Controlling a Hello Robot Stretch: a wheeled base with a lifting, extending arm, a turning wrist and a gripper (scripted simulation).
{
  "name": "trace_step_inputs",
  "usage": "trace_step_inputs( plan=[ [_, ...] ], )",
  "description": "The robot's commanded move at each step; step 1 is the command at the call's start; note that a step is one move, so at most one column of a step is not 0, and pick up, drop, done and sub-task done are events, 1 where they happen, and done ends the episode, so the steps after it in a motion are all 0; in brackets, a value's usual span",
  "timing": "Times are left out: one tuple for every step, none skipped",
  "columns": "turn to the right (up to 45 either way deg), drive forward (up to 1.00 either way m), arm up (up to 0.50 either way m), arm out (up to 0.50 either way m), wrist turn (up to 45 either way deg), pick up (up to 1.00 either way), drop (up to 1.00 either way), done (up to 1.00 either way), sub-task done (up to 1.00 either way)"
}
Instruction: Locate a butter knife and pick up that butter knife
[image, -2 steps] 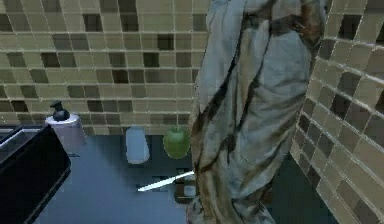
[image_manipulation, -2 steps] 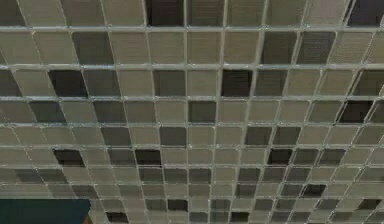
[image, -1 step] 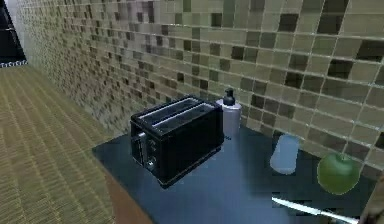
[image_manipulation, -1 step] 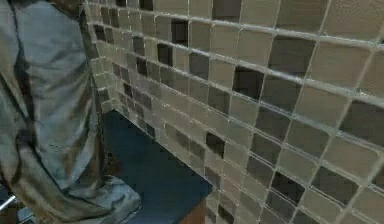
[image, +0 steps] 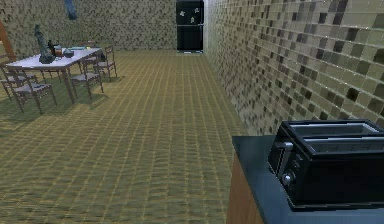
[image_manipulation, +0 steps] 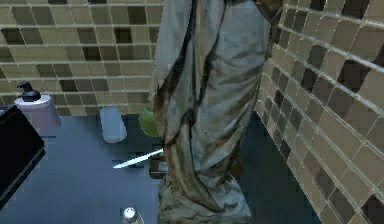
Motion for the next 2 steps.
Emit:
trace_step_inputs(
  plan=[
    [0.0,0.0,0.5,0.0,0.0,0.0,0.0,0.0,0.0],
    [0.0,0.0,0.38,0.0,0.0,0.0,0.0,0.0,0.0]
  ],
)
